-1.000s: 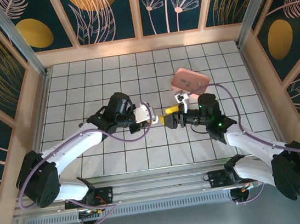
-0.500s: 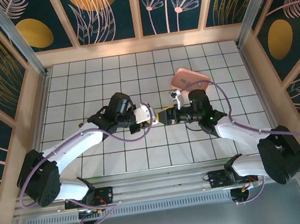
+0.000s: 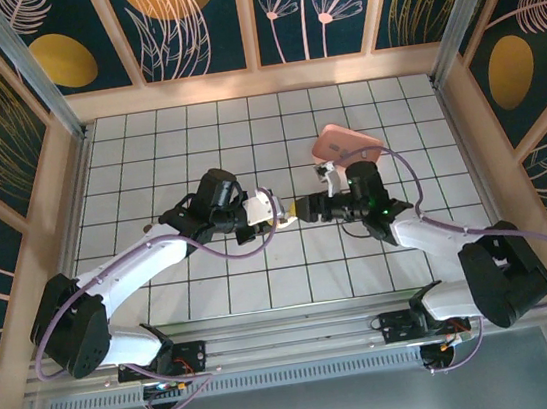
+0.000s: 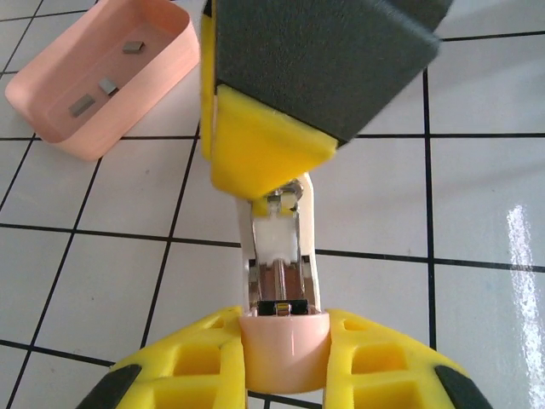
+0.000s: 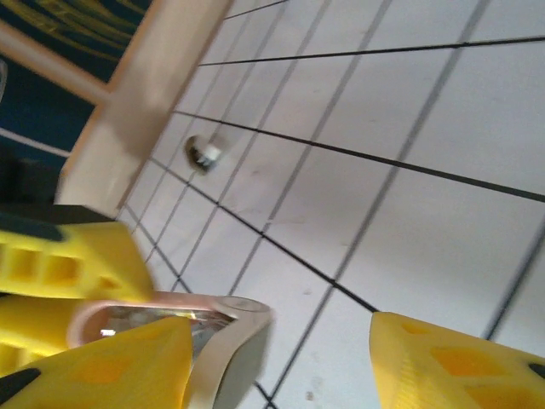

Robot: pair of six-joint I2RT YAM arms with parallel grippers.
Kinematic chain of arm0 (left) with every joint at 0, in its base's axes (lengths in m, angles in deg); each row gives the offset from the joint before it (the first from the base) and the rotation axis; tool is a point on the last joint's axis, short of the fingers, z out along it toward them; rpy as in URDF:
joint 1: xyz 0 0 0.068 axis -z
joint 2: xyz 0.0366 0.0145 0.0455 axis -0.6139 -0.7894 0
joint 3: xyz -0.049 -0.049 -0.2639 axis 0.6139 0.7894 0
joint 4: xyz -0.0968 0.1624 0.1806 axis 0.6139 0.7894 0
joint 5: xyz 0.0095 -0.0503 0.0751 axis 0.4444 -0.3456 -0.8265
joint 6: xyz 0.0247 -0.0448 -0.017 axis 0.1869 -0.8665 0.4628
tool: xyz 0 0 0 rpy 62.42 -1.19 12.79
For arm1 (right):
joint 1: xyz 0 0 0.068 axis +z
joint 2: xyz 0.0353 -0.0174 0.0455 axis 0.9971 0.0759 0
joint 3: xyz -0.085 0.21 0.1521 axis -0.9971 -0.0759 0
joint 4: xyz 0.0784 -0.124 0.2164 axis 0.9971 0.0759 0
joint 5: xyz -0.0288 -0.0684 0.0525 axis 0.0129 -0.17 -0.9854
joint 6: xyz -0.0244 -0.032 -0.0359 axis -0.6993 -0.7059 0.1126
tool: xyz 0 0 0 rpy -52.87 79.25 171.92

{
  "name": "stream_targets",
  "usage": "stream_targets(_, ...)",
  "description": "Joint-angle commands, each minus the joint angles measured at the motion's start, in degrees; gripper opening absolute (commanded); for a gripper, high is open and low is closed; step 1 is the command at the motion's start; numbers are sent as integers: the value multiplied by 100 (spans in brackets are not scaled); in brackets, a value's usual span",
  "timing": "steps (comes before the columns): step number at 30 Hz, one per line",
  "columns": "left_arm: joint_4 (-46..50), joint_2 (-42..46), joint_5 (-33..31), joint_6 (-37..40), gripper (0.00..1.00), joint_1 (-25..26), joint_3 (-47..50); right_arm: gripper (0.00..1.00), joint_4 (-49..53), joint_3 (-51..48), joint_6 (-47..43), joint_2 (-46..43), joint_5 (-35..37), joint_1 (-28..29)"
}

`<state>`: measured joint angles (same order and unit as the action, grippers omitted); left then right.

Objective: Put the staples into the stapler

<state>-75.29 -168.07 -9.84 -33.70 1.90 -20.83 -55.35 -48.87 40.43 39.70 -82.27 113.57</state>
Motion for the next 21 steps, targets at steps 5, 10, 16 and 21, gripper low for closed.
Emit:
stream_targets(5, -140, 263, 241, 91, 0, 18, -76, 56, -222, -670, 114, 257, 312, -300)
stream_targets(10, -103, 295, 229, 117, 0, 14, -69, 62, -148, -771, -489, -426, 467, -296)
stream_targets(16, -112, 317, 425, 186, 0, 14, -83, 62, -83, -913, -2887, -1745, 279, -46)
stream_targets(21, -106, 338, 732, 368, 0, 18, -20, 62, 278, -641, -4744, -2019, 115, 307)
